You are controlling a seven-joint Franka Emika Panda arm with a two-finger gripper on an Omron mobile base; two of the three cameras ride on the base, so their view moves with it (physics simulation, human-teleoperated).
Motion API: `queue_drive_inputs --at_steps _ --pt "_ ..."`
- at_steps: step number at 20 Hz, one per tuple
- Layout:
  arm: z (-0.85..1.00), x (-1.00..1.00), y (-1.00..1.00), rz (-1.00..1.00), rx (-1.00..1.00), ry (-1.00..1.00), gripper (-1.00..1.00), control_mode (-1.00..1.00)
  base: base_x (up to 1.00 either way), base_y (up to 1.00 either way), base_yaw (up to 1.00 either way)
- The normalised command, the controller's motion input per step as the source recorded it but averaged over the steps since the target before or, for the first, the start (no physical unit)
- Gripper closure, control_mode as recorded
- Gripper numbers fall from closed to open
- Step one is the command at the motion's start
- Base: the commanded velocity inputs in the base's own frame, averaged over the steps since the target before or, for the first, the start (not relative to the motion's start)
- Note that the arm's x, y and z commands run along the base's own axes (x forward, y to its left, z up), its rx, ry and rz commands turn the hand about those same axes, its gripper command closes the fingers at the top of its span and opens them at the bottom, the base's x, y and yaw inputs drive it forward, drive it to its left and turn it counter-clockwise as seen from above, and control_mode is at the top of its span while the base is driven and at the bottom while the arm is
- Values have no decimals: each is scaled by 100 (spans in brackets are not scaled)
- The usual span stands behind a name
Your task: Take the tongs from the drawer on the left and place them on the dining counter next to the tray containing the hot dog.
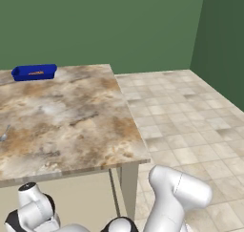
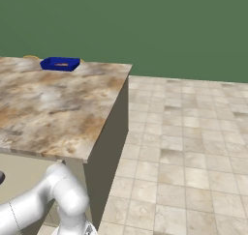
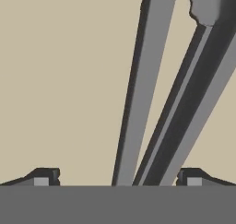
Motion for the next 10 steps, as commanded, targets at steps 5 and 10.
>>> queue_drive_inputs --at_steps 5,10 --pt "-27 1 0 0 0 -2 -100 -100 0 0 0" --pt "-59 -11 -2 -2 0 -12 100 -100 0 0 0"
